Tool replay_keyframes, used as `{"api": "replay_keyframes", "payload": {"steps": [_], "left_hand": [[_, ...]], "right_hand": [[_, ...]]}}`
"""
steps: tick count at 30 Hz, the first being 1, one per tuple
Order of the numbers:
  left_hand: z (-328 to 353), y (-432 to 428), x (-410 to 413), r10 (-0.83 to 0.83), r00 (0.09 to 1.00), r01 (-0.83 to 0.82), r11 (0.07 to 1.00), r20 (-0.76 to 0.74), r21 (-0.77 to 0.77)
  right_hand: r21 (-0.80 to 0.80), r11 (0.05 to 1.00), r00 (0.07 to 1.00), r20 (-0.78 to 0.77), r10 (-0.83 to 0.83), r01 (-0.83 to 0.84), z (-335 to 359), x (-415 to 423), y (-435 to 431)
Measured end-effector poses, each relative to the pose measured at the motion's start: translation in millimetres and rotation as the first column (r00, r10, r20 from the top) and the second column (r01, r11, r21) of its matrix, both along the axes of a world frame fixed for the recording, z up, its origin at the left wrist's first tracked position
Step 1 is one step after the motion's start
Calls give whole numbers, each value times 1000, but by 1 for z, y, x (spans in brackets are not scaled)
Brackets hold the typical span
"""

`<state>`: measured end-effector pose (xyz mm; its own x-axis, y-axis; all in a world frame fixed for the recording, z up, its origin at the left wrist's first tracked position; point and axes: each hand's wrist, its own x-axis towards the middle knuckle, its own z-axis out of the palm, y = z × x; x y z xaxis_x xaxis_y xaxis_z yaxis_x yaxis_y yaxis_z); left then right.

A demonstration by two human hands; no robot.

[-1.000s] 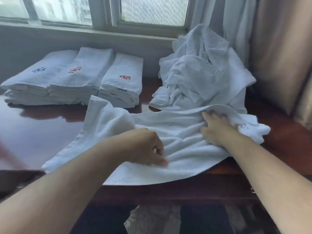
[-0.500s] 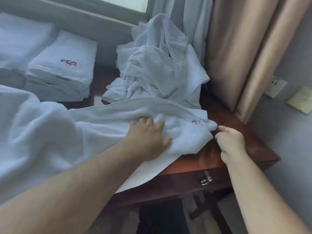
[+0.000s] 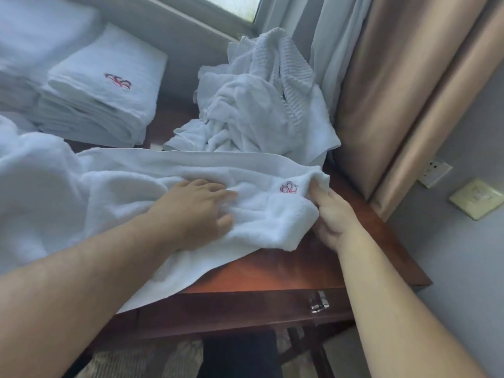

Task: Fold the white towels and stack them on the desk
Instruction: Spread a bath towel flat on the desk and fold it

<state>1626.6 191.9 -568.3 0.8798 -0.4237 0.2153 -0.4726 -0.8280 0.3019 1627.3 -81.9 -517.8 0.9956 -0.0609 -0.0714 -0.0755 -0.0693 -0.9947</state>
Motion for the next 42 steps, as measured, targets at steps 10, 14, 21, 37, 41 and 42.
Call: {"api": "replay_keyframes", "payload": {"steps": [10,14,21,37,41,42], "left_hand": [[4,0,-8,-2,998,1,1000,58,4],[6,-3,-14,-20,995,21,1000,98,-3],[9,7,-10,-224,970,241,934,-92,266],[23,-7,-51,-460,849,456,887,262,80],[21,-20,-56,-349,879,338,937,325,90],[19,-22,-55,-271,910,262,962,315,72]], "right_hand": [[-997,72,902,-18,-431,14,64,-2,-43],[-996,62,937,42,-348,67,43,-12,-47],[-901,260,937,-324,133,-348,-7,-21,-24],[-850,417,927,-193,322,-322,-4,-47,-40],[-916,329,937,-115,329,-228,-2,-39,-29],[-907,339,938,-137,318,-248,1,-36,-28]]}}
